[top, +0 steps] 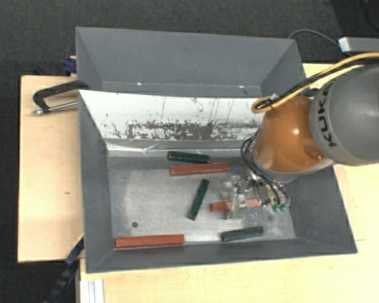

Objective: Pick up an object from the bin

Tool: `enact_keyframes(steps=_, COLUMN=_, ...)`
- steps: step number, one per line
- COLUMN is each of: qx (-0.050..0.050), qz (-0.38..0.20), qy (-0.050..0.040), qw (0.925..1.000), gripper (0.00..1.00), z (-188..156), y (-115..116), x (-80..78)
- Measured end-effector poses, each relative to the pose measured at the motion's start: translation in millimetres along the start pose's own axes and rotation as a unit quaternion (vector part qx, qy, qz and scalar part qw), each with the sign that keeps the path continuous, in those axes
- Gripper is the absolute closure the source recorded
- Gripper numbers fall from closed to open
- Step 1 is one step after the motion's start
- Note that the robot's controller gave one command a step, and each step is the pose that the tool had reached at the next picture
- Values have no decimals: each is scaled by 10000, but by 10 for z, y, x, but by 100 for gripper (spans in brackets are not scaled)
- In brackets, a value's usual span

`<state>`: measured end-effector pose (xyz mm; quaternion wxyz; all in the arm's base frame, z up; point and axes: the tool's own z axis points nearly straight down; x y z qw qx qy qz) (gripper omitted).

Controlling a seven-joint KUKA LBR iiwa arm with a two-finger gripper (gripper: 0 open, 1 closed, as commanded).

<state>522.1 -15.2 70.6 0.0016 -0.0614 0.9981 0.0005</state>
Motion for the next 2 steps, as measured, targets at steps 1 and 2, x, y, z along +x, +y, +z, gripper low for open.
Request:
enact_keyframes(steps=1, qx=0, qz=0, qy=0, qw=10000, gripper=100, z=0, y=0, x=0)
enact_keyframes(steps=2, qx=2, qz=28, qy=3, qw=10000, gripper=100, z=-1929, y=-100, x=121)
